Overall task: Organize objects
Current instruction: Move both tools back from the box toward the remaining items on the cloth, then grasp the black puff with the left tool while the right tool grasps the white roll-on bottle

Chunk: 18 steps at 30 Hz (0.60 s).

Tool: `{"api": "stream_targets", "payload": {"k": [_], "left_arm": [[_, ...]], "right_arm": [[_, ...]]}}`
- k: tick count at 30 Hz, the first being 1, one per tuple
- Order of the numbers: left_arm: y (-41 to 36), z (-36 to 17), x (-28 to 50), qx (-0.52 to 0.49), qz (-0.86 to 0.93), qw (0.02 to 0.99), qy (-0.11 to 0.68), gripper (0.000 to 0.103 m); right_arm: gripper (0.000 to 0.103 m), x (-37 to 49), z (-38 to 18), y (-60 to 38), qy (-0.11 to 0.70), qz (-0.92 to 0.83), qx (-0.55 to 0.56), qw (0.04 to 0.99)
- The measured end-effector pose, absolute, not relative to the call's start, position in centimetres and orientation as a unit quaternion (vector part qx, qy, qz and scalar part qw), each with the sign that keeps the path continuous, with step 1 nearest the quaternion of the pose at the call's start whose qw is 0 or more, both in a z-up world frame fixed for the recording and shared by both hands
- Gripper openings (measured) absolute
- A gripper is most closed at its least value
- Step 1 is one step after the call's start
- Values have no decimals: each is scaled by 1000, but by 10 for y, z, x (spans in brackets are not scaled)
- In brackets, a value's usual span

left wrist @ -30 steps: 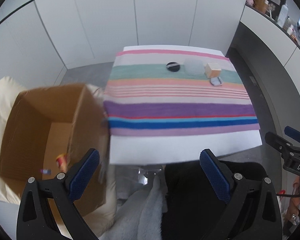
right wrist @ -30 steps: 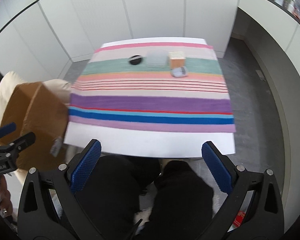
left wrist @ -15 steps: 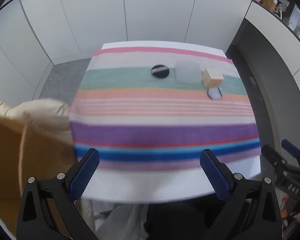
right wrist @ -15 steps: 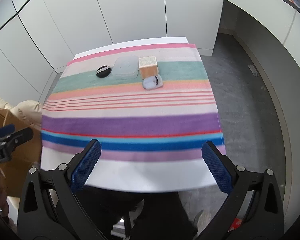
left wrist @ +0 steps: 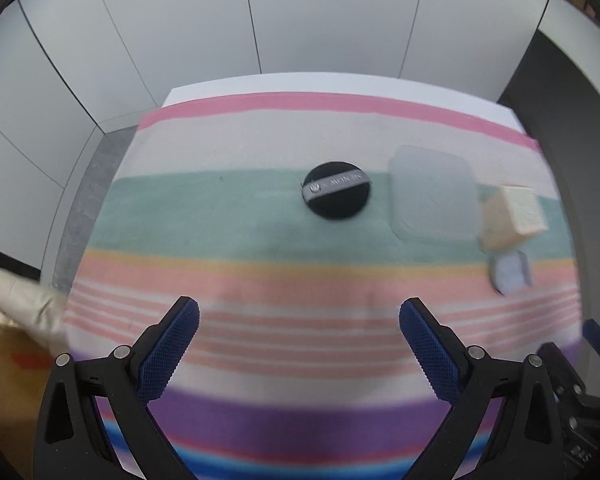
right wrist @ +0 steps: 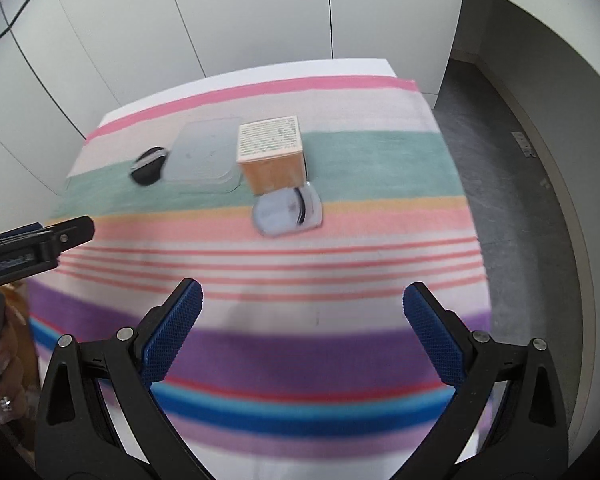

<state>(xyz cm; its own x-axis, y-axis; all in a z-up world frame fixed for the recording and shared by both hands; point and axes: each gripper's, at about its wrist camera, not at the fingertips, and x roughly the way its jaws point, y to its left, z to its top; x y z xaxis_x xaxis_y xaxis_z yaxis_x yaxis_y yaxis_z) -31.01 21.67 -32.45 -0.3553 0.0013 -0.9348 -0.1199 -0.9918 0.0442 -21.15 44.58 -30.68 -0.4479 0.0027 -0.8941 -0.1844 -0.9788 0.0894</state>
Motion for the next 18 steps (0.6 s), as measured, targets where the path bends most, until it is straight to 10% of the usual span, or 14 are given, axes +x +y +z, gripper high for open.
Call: {"api": "stream_targets", "payload": {"k": [14,16,18], "left_arm": [[246,-376,-384,-551,834,9,34,101],[250,-375,-386,-544,838,15,34,94],[254,-372,-385,-539,841,35,31,65]], "right_arm": [[102,-279,-369,441,54,830,-550,68],[100,-281,-369,440,43,833,-548,68],[83,-279,-366,439,39,838,-540,65]]}}
